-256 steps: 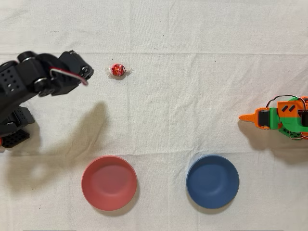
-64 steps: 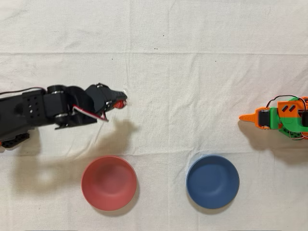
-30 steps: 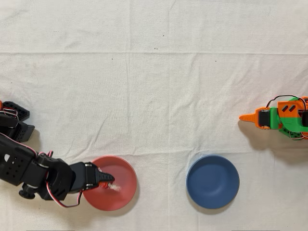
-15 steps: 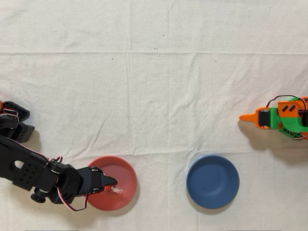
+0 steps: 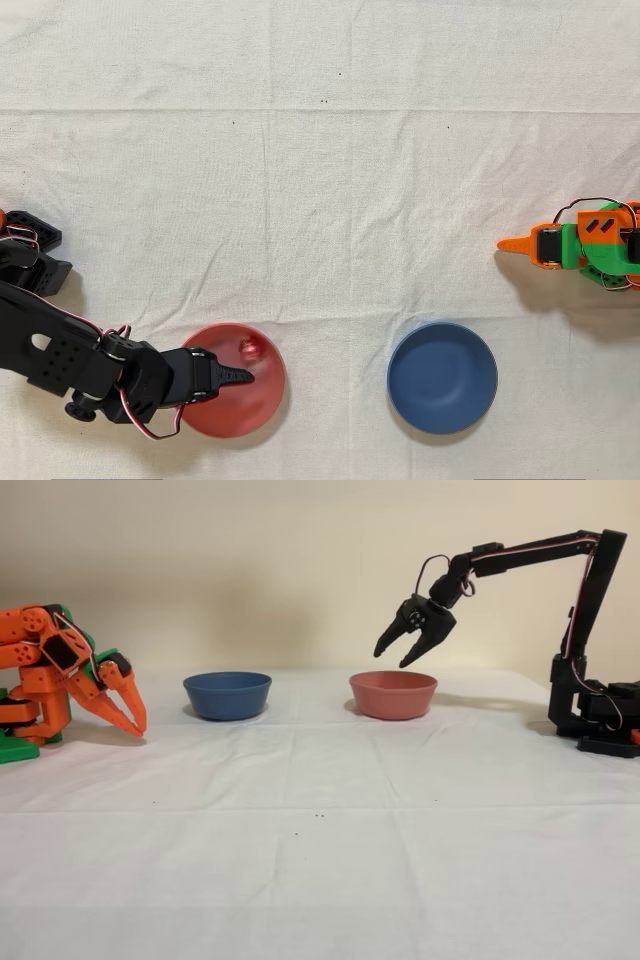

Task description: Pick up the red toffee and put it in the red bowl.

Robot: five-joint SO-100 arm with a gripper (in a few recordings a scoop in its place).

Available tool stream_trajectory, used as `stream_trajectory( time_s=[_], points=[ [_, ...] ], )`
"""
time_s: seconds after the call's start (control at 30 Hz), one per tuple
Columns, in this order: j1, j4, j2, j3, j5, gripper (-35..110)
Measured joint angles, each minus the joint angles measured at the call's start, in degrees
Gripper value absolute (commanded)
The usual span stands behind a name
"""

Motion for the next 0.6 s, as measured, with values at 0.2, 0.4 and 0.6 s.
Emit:
stream_trajectory(
  time_s=[0.2, 0.4, 0.6],
  points=[
    [1.1, 0.1, 1.4, 1.6, -1.2, 29],
    [2.8, 0.1, 2.7, 1.7, -2.7, 29],
    [2.5, 1.1, 3.0, 1.7, -2.5, 18]
  ],
)
